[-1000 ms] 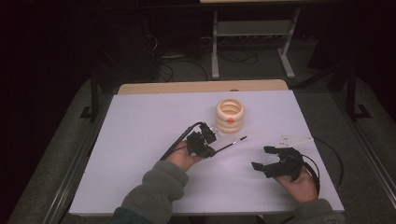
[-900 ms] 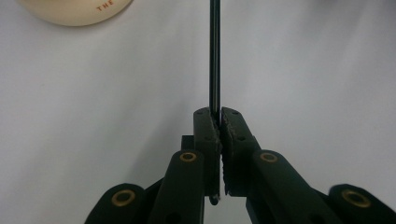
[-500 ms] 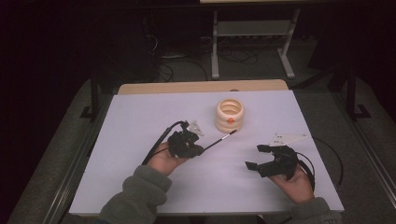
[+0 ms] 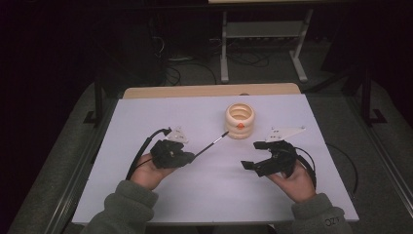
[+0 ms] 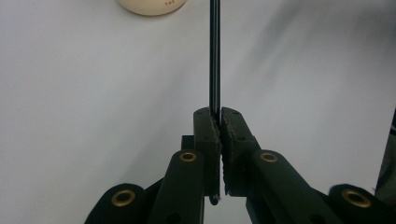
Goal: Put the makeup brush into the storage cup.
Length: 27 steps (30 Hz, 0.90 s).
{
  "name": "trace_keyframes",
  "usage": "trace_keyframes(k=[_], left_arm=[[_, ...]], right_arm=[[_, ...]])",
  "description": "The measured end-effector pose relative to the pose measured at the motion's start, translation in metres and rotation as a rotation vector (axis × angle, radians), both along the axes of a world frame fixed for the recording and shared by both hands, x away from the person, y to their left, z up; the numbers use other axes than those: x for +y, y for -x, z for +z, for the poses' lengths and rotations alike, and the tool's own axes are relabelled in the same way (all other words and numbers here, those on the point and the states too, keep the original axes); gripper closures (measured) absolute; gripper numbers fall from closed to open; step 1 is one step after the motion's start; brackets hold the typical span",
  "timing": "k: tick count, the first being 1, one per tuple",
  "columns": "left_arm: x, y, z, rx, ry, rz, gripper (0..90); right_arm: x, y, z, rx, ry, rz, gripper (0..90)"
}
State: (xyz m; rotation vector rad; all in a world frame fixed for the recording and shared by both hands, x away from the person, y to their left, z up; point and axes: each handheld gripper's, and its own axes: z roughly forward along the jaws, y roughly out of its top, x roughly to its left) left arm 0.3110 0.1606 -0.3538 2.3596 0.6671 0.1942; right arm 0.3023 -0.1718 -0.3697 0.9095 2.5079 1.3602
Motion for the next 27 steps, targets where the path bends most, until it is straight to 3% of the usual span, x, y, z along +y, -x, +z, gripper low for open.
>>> trace_keyframes(k=[7, 23, 27], left_arm=[[0.012, 0.007, -0.005, -0.013, 0.030, -0.002, 86.1], [0.029, 0.023, -0.032, -0.013, 0.125, 0.030, 86.1], [0.029, 0.025, -0.034, -0.023, 0.127, 0.019, 86.1]], right_arm=[[0.016, -0.002, 0.001, -0.004, -0.001, 0.039, 18.4], [0.046, -0.001, -0.013, 0.053, -0.024, 0.105, 23.6], [0.051, -0.003, -0.014, 0.056, -0.033, 0.116, 26.0]])
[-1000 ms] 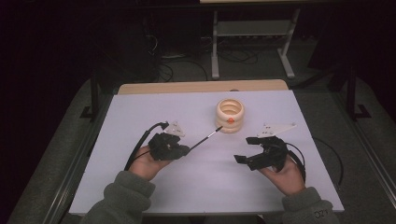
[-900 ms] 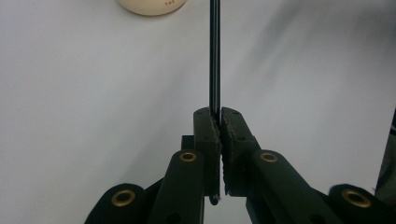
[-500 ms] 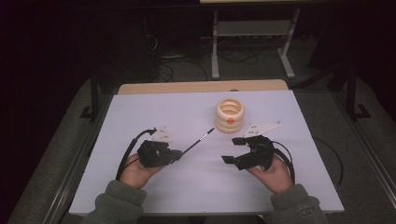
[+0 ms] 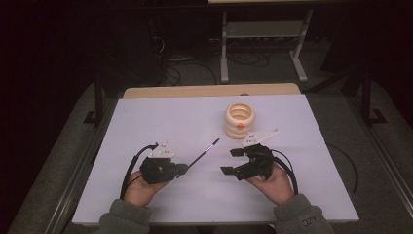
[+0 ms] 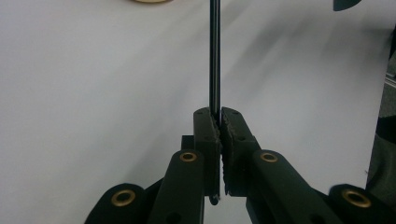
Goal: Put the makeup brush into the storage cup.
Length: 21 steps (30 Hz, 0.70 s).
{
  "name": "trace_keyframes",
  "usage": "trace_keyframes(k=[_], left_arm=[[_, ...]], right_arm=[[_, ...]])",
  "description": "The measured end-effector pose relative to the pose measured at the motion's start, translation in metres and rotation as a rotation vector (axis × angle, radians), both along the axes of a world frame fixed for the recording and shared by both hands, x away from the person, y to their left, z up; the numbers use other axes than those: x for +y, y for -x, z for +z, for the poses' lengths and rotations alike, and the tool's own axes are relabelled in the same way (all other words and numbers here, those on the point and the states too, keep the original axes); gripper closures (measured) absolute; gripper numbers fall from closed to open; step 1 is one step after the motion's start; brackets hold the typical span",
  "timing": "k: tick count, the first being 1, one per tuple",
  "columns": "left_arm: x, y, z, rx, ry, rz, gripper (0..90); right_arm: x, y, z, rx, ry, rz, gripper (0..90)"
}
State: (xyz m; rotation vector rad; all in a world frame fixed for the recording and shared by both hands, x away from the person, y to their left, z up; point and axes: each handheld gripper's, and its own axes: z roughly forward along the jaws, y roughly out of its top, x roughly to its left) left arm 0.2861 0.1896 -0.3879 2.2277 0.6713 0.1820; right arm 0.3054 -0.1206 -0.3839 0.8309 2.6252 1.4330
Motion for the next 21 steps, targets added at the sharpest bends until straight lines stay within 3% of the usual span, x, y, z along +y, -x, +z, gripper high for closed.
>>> trace_keyframes(k=[5, 7, 16, 21], left_arm=[[-0.001, 0.003, 0.000, -0.015, 0.029, -0.002, 86.1], [-0.002, 0.003, -0.003, -0.012, 0.014, -0.013, 86.1], [-0.015, 0.007, -0.004, -0.017, 0.044, -0.034, 86.1], [-0.019, 0.008, -0.007, -0.017, 0.047, -0.051, 86.0]], right_arm=[[0.007, -0.004, -0.001, 0.019, -0.021, 0.004, 29.1], [0.009, -0.007, -0.003, 0.032, -0.037, 0.008, 30.8], [0.011, -0.008, -0.005, 0.068, -0.096, 0.012, 38.5], [0.015, -0.008, -0.012, 0.088, -0.099, 0.020, 42.9]])
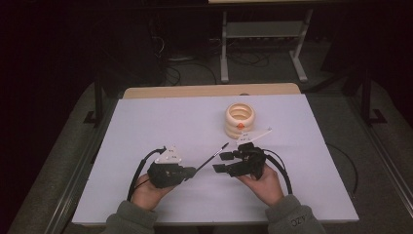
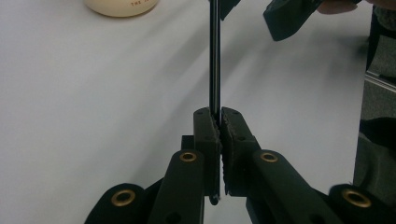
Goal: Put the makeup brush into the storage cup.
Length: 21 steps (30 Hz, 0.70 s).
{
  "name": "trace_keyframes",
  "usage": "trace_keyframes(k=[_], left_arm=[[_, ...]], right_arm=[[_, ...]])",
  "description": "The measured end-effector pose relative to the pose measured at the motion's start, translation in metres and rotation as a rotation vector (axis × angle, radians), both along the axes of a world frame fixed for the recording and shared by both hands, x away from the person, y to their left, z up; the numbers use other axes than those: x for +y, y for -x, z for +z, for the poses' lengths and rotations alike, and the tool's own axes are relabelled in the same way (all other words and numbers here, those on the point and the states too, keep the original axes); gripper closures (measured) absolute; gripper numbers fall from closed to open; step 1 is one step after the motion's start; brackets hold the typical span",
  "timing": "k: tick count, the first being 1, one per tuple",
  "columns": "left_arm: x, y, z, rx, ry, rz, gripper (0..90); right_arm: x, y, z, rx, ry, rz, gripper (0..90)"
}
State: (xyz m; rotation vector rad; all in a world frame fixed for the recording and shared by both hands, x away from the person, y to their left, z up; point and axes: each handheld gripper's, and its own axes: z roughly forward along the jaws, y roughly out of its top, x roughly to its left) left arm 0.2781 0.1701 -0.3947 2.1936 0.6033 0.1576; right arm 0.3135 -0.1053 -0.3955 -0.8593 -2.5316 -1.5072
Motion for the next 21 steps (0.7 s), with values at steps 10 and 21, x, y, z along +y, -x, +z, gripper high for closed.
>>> trace_keyframes(k=[10, 21], left_arm=[[-0.011, 0.003, -0.004, -0.006, -0.022, -0.040, 86.0], [-0.019, 0.005, -0.006, -0.006, -0.044, -0.064, 86.0]], right_arm=[[-0.003, -0.002, -0.002, 0.060, -0.059, -0.001, 56.0], [-0.004, -0.004, -0.006, 0.122, -0.115, 0.028, 77.0]])
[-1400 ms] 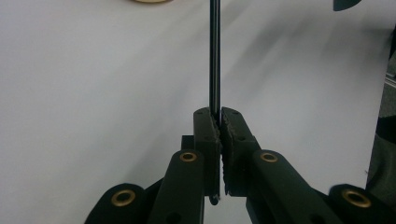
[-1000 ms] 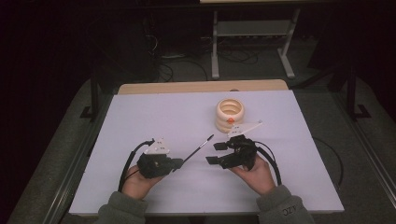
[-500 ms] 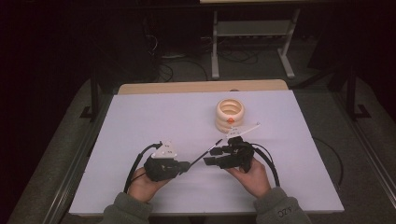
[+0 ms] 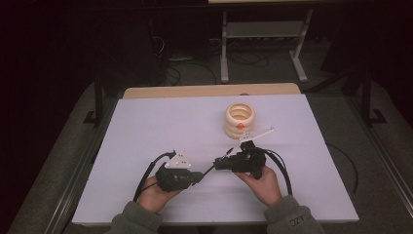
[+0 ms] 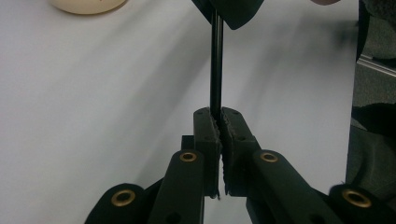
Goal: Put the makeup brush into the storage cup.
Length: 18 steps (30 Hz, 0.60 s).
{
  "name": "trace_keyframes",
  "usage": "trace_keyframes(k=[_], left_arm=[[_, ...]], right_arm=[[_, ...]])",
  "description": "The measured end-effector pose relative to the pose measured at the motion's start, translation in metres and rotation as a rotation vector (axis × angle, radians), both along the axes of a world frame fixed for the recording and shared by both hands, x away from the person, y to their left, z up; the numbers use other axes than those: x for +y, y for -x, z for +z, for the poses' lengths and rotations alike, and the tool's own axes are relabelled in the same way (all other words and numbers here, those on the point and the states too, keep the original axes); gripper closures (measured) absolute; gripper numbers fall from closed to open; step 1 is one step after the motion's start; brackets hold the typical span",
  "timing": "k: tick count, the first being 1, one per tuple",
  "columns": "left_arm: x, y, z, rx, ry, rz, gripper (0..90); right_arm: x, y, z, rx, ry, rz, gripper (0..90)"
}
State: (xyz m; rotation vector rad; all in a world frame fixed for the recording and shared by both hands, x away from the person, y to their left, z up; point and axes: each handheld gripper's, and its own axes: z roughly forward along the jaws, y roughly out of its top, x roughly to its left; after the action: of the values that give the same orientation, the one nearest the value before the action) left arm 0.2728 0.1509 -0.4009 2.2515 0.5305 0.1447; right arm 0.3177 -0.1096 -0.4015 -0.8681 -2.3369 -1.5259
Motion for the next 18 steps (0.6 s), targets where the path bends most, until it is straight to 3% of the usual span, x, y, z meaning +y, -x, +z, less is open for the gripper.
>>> trace_keyframes(k=[6, 10, 18], left_arm=[[-0.003, 0.000, -0.001, -0.014, -0.014, -0.023, 86.2], [-0.002, 0.000, 0.000, -0.012, -0.001, -0.023, 84.2], [0.005, -0.002, 0.002, -0.008, 0.009, -0.001, 77.4]], right_arm=[[0.000, 0.000, 0.001, 0.032, -0.067, 0.043, 83.7], [-0.002, 0.000, 0.004, 0.037, -0.066, 0.052, 84.3], [-0.014, -0.001, 0.010, -0.012, -0.027, 0.000, 84.4]])
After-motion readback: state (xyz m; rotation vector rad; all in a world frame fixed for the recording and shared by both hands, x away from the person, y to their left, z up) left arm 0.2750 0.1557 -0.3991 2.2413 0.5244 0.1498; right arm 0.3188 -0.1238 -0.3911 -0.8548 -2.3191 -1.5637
